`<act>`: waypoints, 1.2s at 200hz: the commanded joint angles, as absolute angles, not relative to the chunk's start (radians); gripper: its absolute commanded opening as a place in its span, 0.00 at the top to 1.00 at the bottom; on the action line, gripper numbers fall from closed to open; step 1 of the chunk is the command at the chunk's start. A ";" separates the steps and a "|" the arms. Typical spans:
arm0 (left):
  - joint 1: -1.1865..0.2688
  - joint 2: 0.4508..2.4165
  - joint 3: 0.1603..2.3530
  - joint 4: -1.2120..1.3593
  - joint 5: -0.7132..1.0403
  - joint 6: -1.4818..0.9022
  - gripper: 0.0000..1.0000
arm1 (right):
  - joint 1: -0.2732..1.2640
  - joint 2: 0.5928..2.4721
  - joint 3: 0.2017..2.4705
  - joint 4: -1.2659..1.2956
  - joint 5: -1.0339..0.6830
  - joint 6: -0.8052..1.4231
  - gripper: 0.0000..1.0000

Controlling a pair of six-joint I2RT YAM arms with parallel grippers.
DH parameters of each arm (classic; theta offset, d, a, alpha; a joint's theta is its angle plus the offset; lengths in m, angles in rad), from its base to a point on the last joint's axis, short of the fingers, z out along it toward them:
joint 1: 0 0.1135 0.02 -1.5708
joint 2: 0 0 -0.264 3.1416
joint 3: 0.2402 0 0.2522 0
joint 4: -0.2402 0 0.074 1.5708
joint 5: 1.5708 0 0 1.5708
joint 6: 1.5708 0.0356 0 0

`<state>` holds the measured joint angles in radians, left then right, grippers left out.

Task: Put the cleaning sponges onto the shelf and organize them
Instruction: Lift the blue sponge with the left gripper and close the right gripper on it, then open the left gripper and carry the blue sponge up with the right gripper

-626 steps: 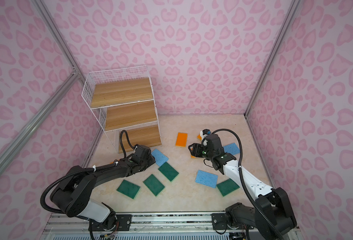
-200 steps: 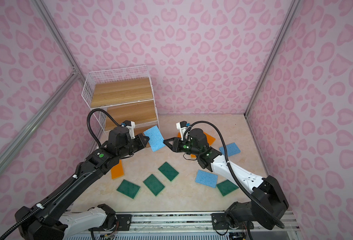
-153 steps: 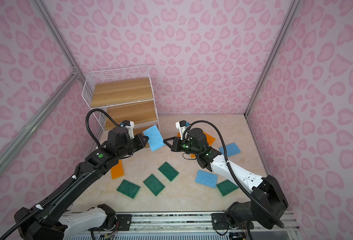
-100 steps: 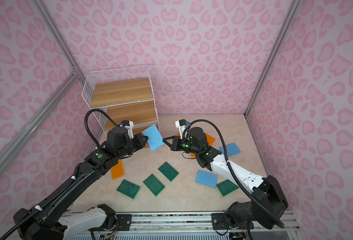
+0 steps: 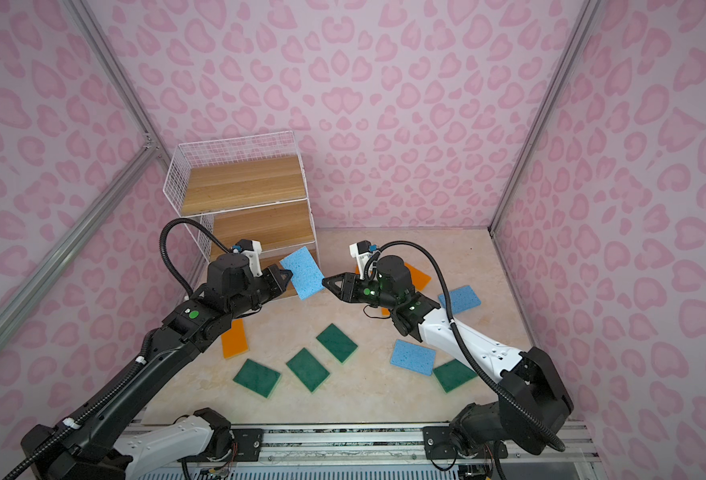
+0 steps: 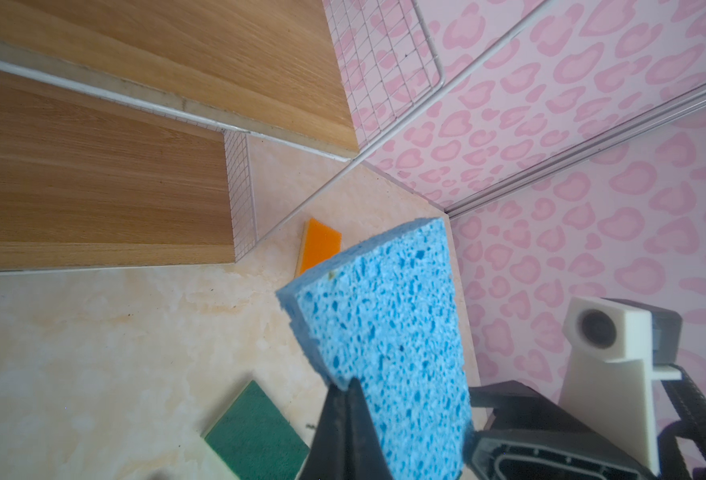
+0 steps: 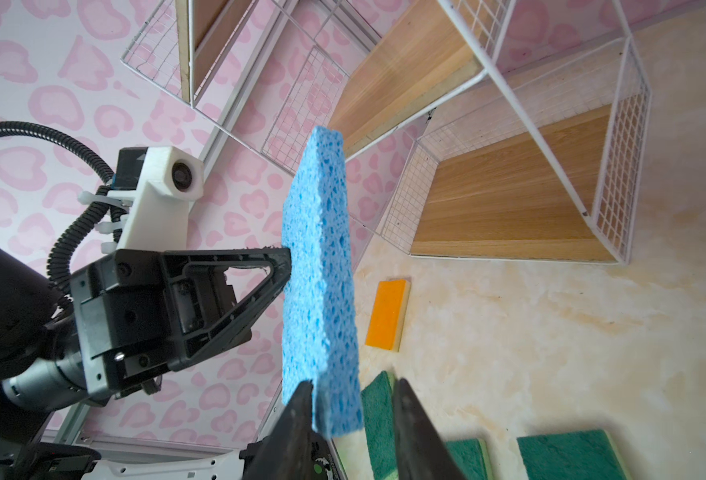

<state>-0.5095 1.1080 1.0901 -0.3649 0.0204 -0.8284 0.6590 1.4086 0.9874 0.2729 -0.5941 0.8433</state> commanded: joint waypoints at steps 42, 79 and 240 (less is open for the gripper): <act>-0.506 1.109 1.085 -0.326 0.034 -0.846 0.96 | 0.664 1.431 0.986 0.370 -0.620 0.895 0.98; -0.506 1.088 1.075 -0.359 0.006 -0.814 0.27 | 0.664 1.409 1.030 0.291 -0.594 0.844 1.00; -0.506 0.711 0.712 -0.402 -0.158 -0.770 0.02 | 0.666 1.500 1.605 -0.185 -0.436 0.527 1.00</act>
